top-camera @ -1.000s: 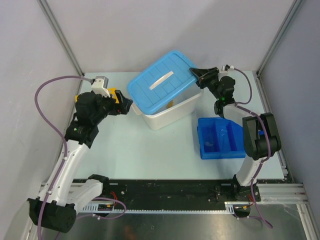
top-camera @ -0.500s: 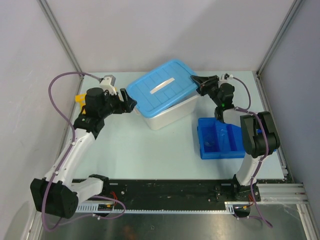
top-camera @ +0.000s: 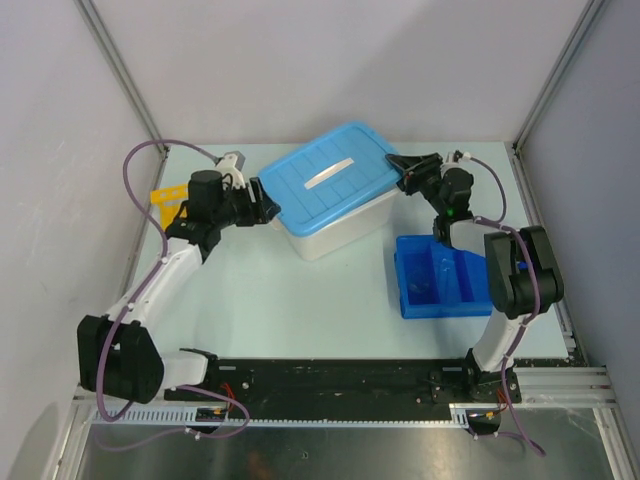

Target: Organize the chemistry lab equipment

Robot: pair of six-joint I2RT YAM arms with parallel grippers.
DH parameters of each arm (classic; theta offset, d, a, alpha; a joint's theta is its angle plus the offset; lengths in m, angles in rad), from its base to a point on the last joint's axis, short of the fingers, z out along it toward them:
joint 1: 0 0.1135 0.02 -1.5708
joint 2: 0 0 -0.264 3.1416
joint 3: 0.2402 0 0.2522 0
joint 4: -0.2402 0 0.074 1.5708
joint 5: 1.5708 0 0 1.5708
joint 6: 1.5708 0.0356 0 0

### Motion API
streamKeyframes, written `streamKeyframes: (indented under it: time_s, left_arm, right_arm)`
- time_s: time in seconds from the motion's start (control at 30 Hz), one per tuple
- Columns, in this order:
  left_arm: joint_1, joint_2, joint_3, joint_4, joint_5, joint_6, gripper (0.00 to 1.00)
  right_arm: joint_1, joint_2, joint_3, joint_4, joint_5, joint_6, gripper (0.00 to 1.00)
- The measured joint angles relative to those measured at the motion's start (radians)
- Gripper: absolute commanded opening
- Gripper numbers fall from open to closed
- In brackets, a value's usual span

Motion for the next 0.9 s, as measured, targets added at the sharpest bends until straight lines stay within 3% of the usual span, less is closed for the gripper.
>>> streamKeyframes:
  time_s: [0.27, 0.67, 0.9]
  left_arm:
    - [0.000, 0.046, 0.024, 0.024, 0.019, 0.000, 0.64]
    - [0.000, 0.092, 0.026, 0.034, 0.037, -0.007, 0.62]
    - [0.000, 0.093, 0.026, 0.034, 0.038, -0.008, 0.62]
  right_arm:
    - [-0.035, -0.118, -0.006, -0.173, -0.003, -0.099, 0.60]
    - [-0.121, -0.247, -0.006, -0.462, 0.019, -0.335, 0.74]
    - [-0.141, -0.263, 0.010, -0.537, 0.001, -0.544, 0.81]
